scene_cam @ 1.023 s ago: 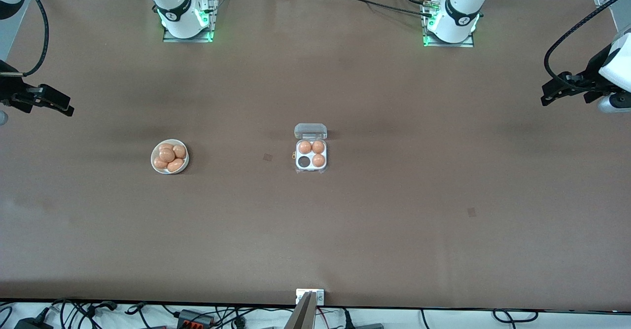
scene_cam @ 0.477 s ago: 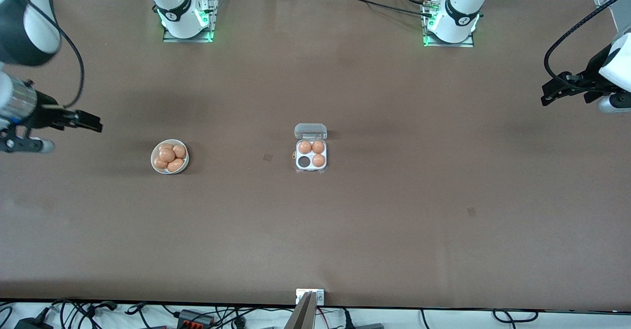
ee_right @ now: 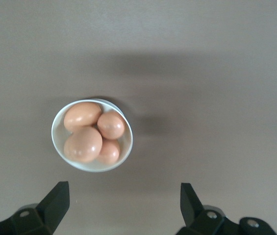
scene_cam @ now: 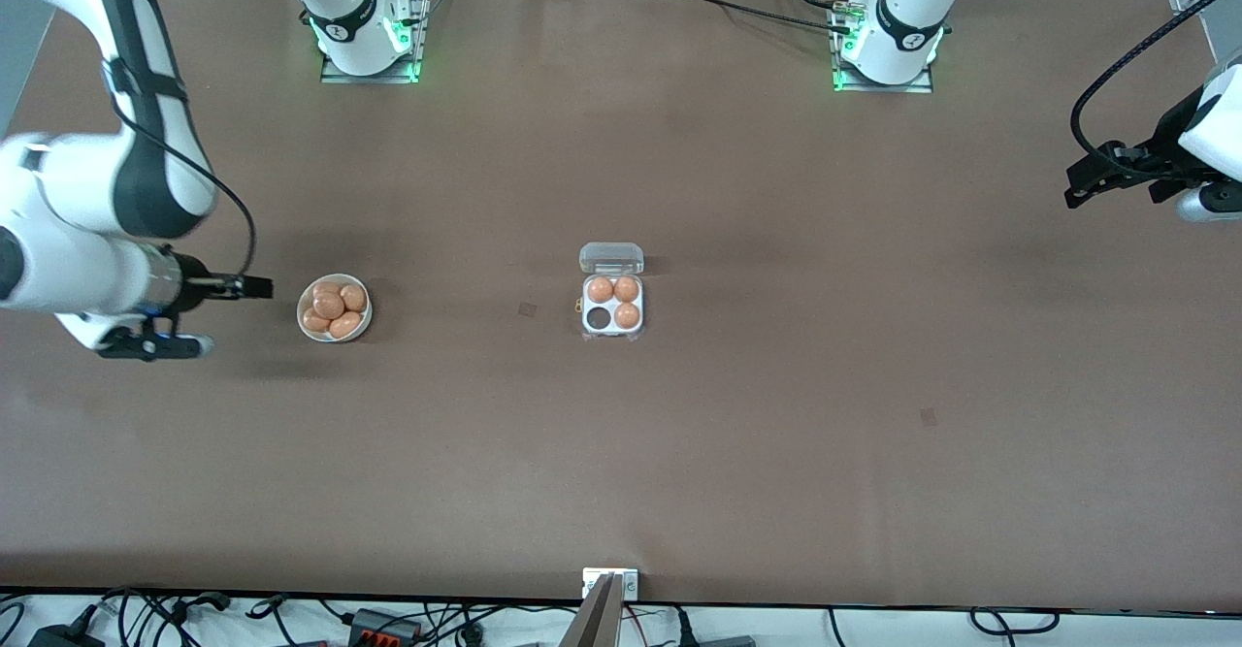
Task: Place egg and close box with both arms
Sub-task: 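Reach the right gripper down over the white bowl of eggs, then close the right gripper on one brown egg and lift it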
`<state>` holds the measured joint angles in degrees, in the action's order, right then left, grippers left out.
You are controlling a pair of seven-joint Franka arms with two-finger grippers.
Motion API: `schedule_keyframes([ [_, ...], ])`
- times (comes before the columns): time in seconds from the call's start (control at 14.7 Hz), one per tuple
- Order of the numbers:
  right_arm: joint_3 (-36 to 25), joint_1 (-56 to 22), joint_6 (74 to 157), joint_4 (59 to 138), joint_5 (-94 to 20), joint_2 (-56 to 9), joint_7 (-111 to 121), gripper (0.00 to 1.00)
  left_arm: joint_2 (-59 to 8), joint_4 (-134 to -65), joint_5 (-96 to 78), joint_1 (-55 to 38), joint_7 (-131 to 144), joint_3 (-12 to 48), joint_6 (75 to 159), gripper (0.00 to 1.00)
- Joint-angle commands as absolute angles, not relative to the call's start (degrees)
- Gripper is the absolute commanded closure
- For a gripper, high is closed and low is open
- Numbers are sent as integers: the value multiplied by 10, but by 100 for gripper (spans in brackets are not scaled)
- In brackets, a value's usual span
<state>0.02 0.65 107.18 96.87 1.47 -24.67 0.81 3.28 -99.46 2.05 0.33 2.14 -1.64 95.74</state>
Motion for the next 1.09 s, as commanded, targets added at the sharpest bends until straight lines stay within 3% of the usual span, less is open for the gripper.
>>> schedule_keyframes([
  [0.0, -1, -14, 1095, 960, 6, -270, 4, 0, 28, -982, 23, 4, 24, -16, 948, 0],
  [1.02, -2, -40, 1109, 962, -18, -334, -4, 0, 28, -982, 23, 4, 21, -16, 945, 0],
])
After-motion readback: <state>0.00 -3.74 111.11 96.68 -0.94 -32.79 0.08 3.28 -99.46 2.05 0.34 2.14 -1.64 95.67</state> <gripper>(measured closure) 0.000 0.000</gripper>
